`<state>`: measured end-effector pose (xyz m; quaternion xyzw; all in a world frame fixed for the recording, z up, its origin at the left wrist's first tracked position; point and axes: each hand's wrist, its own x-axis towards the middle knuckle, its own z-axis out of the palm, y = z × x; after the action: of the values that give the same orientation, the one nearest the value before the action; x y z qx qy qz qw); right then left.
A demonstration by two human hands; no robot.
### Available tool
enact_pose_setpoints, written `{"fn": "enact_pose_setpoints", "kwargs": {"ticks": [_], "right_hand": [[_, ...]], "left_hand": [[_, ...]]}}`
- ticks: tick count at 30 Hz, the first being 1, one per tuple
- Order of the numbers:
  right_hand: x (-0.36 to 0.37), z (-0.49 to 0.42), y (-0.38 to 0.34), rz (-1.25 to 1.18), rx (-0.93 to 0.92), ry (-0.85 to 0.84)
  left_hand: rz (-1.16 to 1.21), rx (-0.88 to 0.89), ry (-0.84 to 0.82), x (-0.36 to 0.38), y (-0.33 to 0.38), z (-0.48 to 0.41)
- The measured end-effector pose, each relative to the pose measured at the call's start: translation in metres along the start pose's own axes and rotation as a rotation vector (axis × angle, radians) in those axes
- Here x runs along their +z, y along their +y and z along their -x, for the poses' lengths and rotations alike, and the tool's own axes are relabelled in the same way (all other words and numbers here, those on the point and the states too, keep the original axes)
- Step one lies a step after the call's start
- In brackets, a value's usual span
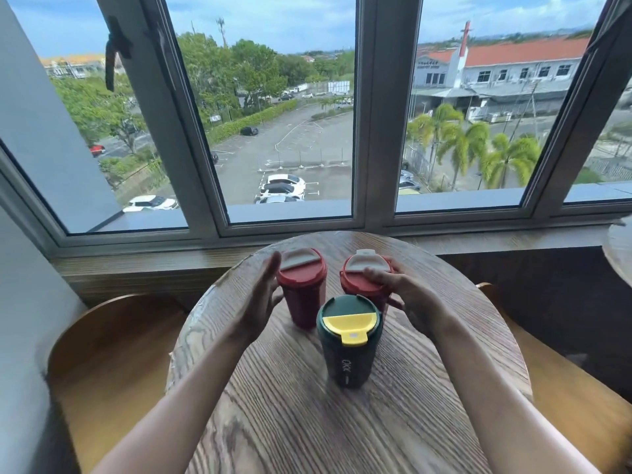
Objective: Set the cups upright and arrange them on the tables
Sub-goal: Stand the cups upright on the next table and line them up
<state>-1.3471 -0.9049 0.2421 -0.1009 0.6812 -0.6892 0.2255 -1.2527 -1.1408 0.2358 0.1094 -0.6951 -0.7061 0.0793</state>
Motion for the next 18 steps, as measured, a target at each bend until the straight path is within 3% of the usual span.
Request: {"fn": "enact_pose_setpoints", "kwargs": {"ticks": [5, 18], "right_hand": [[-0.001, 0.003, -0.004, 0.029, -0.015, -0.001], [-0.009, 0.005, -0.010, 0.108, -0.024, -0.011]], "left_hand": [[-0.062, -0.002, 0.061, 0.007, 0.012, -0.009], [-0.071, -0.036, 0.002, 0.020, 0.008, 0.004]]}}
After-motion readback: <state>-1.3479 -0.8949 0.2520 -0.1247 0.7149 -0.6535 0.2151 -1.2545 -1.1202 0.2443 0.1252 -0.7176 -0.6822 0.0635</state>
